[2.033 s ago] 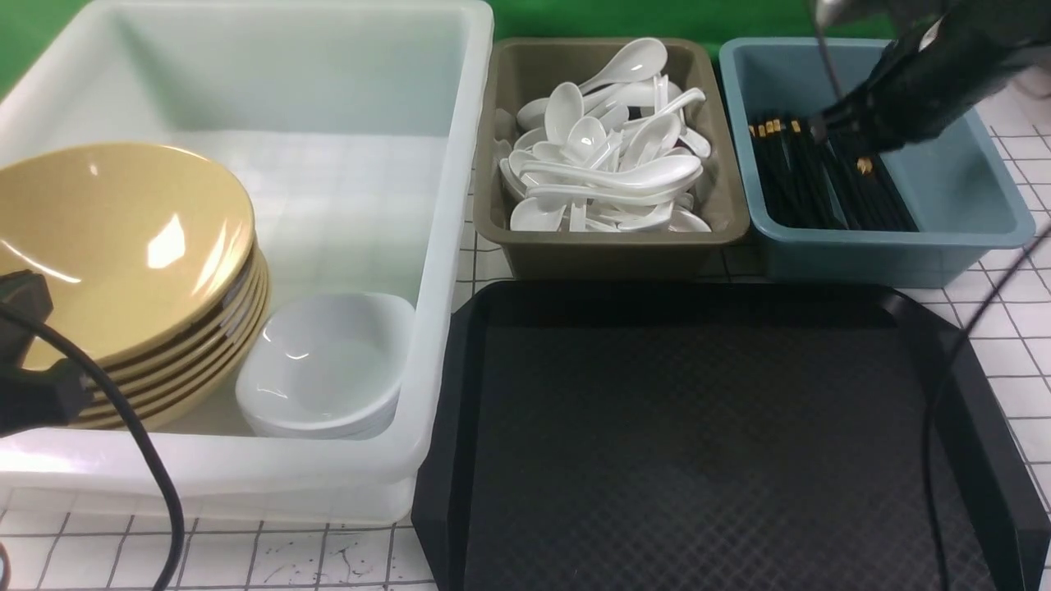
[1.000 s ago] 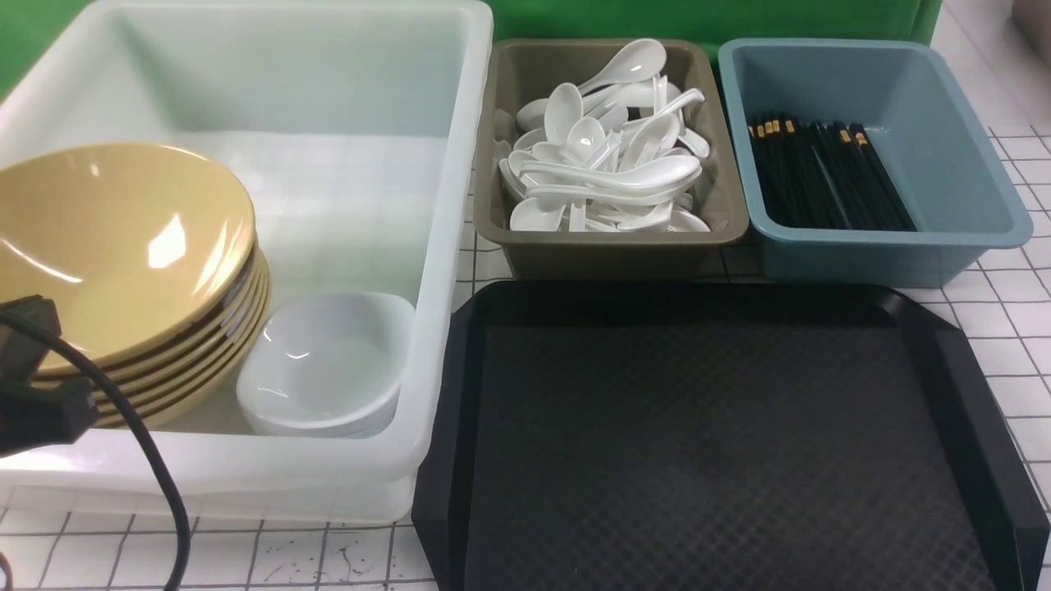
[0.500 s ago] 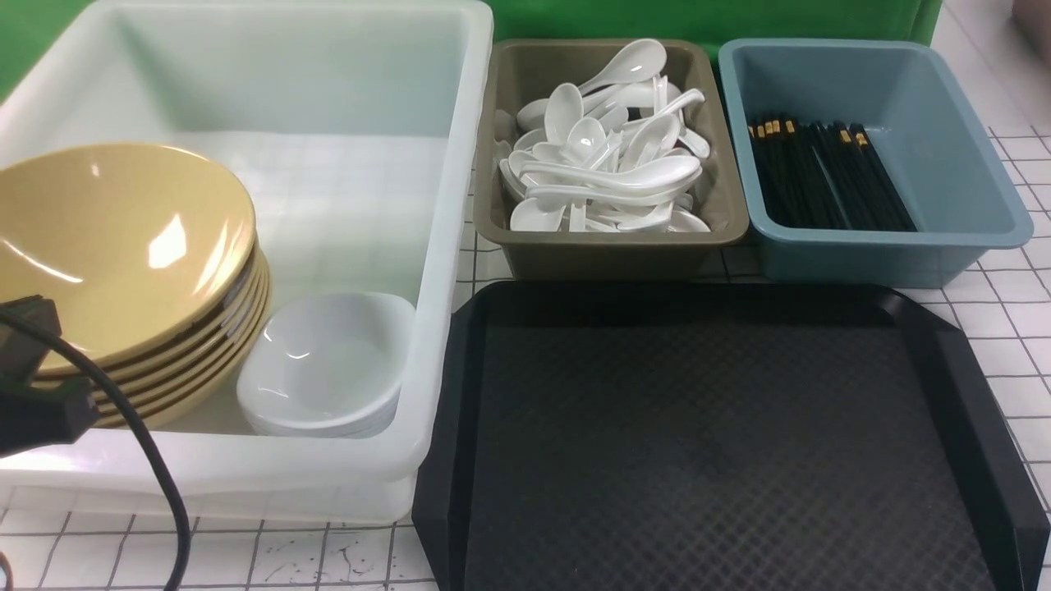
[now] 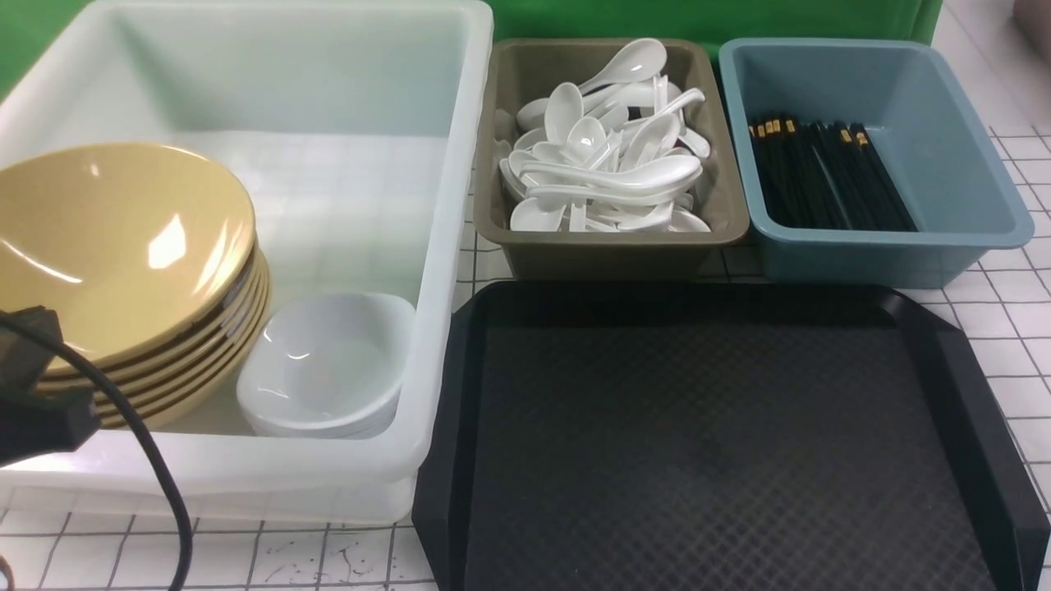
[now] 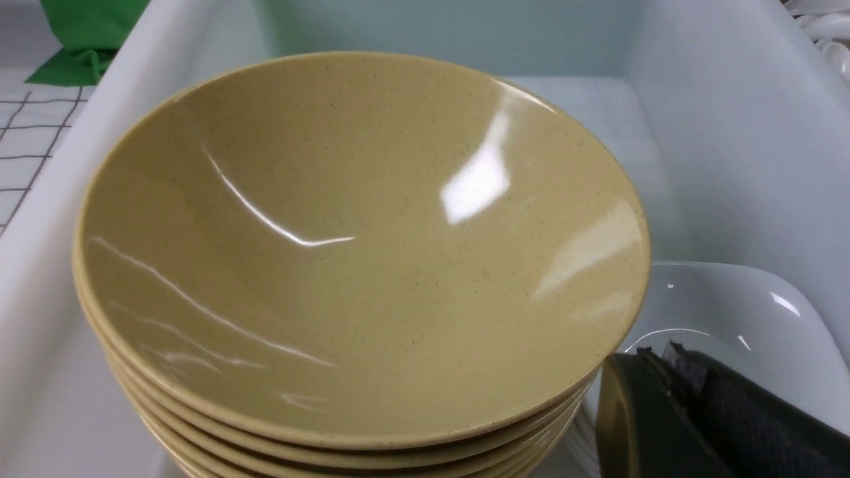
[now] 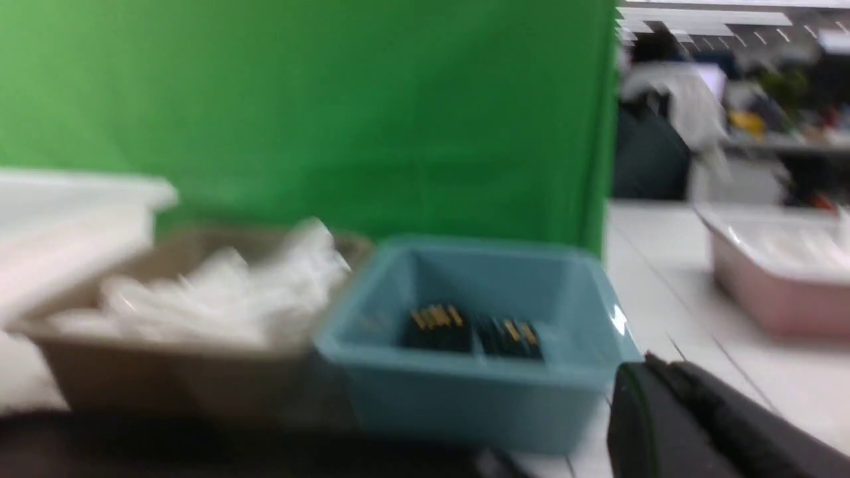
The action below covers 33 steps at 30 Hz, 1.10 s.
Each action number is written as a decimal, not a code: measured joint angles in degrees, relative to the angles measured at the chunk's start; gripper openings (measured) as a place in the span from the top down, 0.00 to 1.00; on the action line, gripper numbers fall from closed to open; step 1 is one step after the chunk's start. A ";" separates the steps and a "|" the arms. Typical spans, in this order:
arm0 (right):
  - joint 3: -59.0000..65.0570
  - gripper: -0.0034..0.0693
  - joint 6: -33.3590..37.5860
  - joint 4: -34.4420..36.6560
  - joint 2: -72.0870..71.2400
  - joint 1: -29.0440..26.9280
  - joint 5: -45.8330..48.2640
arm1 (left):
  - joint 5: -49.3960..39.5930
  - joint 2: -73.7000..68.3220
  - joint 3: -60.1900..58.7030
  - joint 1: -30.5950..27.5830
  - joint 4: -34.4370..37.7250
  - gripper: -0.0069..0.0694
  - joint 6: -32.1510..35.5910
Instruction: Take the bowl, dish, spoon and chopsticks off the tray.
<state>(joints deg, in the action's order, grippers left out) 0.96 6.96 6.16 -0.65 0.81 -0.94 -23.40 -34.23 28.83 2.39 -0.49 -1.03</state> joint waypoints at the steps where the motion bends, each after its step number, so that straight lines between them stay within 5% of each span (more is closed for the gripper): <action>1: 0.11 0.90 -0.07 0.00 0.00 -0.25 0.13 | 0.00 0.00 0.00 0.00 0.00 0.92 0.00; 14: 0.60 0.90 -4.21 -4.50 0.00 -4.65 18.77 | -1.81 0.00 0.00 0.00 0.03 0.92 0.00; 33: 0.50 0.89 -4.37 -4.55 0.00 -4.65 19.31 | -0.68 1.20 -1.40 0.00 0.08 0.92 0.00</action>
<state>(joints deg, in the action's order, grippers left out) 1.47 2.58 1.62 -0.65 -3.84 18.37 -24.09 -33.03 27.43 2.39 -0.41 -1.03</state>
